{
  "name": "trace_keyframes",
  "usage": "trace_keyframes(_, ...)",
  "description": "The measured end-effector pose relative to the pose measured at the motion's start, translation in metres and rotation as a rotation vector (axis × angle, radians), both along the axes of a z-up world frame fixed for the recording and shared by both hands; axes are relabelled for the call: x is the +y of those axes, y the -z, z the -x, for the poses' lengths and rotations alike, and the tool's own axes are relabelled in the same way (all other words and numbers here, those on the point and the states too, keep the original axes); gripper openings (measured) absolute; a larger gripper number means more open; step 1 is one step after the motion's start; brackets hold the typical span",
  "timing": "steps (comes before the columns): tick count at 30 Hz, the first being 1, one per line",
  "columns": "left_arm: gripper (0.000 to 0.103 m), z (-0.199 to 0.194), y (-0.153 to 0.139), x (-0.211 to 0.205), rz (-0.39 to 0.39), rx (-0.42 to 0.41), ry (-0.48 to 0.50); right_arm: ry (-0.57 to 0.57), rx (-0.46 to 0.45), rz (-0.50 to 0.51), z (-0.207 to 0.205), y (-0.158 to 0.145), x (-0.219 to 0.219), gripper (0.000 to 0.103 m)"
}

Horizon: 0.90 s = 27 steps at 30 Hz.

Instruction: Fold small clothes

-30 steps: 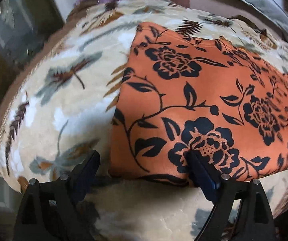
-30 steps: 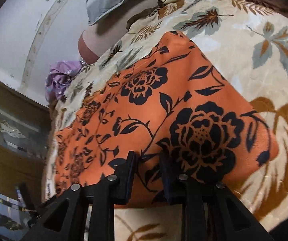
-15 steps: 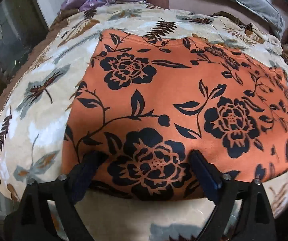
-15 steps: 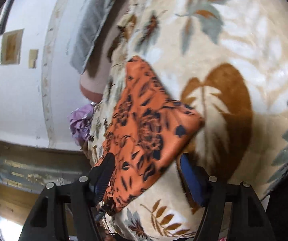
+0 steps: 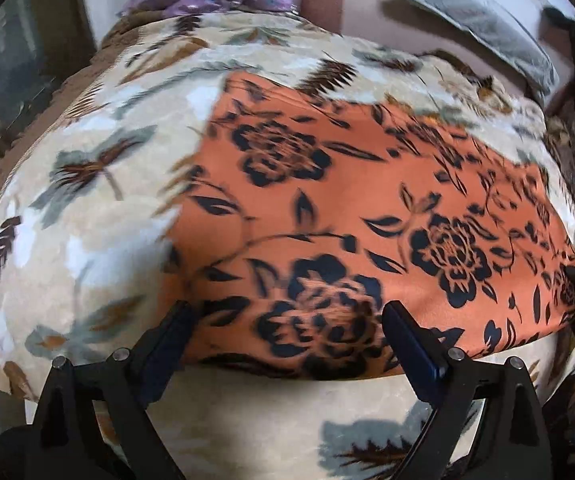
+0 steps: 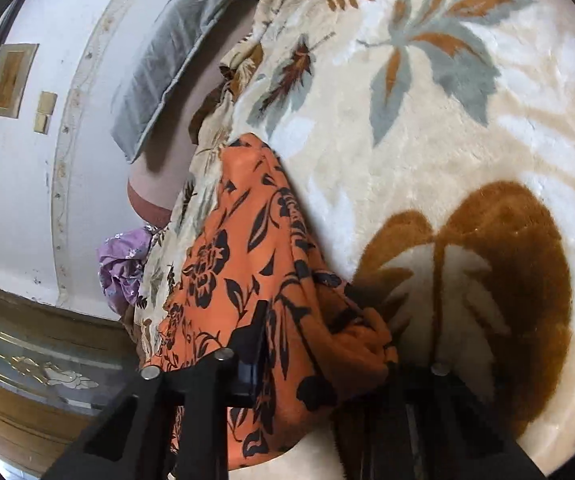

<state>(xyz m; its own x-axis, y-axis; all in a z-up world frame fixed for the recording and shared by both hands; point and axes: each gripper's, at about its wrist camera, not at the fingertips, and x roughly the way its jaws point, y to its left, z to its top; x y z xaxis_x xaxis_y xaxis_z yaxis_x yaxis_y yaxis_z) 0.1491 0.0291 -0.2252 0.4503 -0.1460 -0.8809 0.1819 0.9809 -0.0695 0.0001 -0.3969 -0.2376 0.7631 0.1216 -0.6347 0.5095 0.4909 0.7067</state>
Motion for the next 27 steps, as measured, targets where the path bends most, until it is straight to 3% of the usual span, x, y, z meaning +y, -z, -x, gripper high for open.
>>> trace_keyframes(3,0.095,-0.006,-0.008,0.026,0.021,-0.001,-0.058,-0.064,-0.009,0.184,-0.009,-0.041,0.027,0.019)
trace_keyframes(9,0.095,-0.023,-0.006,0.073,0.051,0.020,-0.145,-0.241,-0.088,0.387,-0.040,-0.116,0.114,0.018)
trace_keyframes(14,0.095,-0.034,0.025,0.081,0.037,0.120,-0.093,-0.383,-0.114,0.349,-0.074,-0.131,0.188,0.018)
trace_keyframes(17,0.095,-0.031,0.023,0.090,0.081,0.099,-0.083,-0.463,-0.107,0.315,-0.094,-0.125,0.228,0.018)
trace_keyframes(27,0.095,-0.034,-0.002,0.170,0.124,0.036,-0.256,-0.660,-0.078,0.216,-0.117,-0.090,0.338,0.018)
